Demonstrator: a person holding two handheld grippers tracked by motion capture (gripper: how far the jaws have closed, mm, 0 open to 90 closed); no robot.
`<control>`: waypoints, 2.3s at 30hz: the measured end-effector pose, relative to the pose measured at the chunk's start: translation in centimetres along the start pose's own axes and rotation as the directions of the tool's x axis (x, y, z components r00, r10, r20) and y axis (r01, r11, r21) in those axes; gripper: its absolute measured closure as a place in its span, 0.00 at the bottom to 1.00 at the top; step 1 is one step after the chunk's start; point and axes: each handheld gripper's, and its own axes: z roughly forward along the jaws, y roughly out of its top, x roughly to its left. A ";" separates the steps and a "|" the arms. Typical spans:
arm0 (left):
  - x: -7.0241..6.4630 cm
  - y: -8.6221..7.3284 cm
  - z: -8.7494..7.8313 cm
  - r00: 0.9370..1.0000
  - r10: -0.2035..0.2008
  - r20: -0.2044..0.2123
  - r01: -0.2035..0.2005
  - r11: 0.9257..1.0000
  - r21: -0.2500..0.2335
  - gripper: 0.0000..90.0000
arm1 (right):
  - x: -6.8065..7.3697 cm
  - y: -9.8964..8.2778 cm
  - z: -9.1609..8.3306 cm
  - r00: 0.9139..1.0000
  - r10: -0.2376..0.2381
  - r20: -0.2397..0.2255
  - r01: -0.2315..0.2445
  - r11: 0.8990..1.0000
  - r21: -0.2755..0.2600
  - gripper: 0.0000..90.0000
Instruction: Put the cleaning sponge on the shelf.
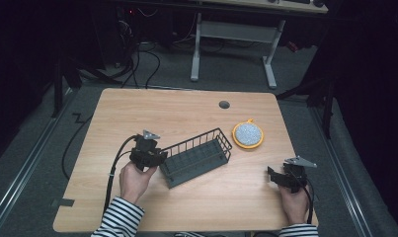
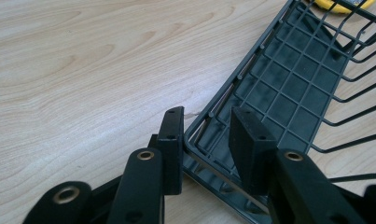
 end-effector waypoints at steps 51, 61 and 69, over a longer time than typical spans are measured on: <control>4.7 -5.4 -3.4 0.995 -0.086 -0.049 0.076 0.981 -0.180 0.42 | -0.1 0.0 0.0 1.000 0.006 -0.007 -0.006 1.000 -0.001 0.35; 6.4 -7.8 -2.0 0.985 -0.145 -0.094 0.127 0.976 -0.175 0.40 | -0.1 0.0 0.0 1.000 -0.004 -0.020 0.004 1.000 -0.001 0.34; 7.4 -9.3 -0.6 0.974 -0.175 -0.145 0.148 0.973 -0.179 0.40 | -0.2 0.1 -0.1 1.000 -0.001 -0.024 0.001 1.000 -0.002 0.39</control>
